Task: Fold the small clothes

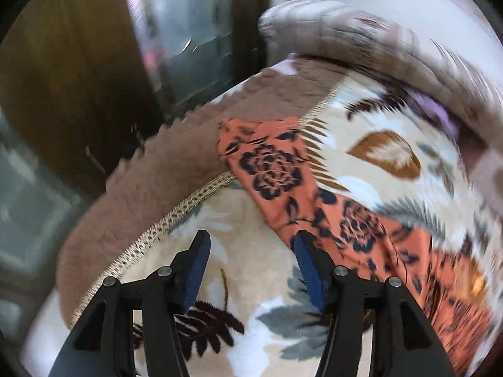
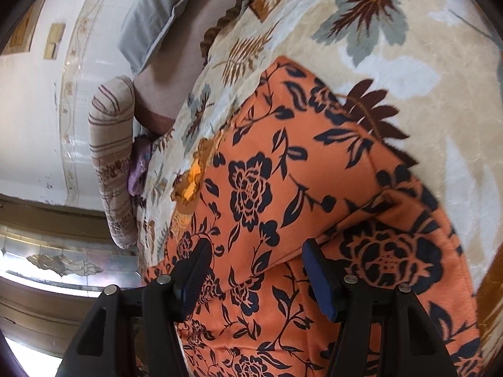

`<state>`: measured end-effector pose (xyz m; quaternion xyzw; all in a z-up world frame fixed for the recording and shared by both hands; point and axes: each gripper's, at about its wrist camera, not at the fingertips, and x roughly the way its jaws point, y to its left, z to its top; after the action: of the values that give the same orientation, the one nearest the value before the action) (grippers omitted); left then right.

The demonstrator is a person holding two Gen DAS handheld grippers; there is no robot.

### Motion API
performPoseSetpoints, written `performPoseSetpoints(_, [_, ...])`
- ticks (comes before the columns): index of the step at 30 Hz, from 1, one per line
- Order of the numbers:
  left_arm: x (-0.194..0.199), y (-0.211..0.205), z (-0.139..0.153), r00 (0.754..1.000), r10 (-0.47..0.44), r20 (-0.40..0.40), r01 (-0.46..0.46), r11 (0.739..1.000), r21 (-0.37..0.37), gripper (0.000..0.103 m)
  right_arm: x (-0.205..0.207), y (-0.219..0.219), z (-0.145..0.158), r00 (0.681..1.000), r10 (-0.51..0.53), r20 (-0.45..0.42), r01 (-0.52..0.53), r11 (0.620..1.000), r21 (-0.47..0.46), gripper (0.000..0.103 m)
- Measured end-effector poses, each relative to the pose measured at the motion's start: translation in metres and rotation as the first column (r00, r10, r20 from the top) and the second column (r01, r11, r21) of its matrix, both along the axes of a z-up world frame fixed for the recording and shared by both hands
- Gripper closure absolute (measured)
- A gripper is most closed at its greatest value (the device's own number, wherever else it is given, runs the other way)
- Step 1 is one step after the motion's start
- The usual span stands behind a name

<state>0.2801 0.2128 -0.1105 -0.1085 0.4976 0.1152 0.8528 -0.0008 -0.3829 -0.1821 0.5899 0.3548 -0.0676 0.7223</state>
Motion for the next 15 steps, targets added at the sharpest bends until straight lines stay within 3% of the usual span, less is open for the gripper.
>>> performPoseSetpoints(3, [0.008, 0.019, -0.011, 0.997, 0.08, 0.006, -0.079, 0.993, -0.088, 0.046, 0.013, 0.009, -0.002, 0.999, 0.037, -0.014, -0.037, 0.999, -0.019, 0.04])
performPoseSetpoints(8, [0.032, 0.013, -0.019, 0.995, 0.093, 0.023, -0.089, 0.988, -0.127, 0.043, 0.026, 0.017, -0.005, 0.997, 0.064, -0.048, -0.067, 0.995, -0.068, 0.039])
performPoseSetpoints(9, [0.037, 0.008, -0.019, 0.996, 0.086, 0.021, -0.083, 0.989, -0.123, 0.037, 0.028, 0.018, -0.005, 0.996, 0.067, -0.052, -0.07, 0.995, -0.073, 0.038])
performPoseSetpoints(12, [0.053, -0.015, -0.022, 0.999, 0.053, 0.012, -0.052, 0.995, -0.09, 0.033, 0.033, 0.019, -0.006, 0.996, 0.07, -0.056, -0.074, 0.994, -0.078, 0.038])
performPoseSetpoints(15, [0.071, -0.042, -0.03, 0.998, 0.038, -0.058, -0.037, 0.999, 0.027, 0.018, 0.037, 0.019, -0.007, 0.996, 0.069, -0.056, -0.073, 0.994, -0.078, 0.037])
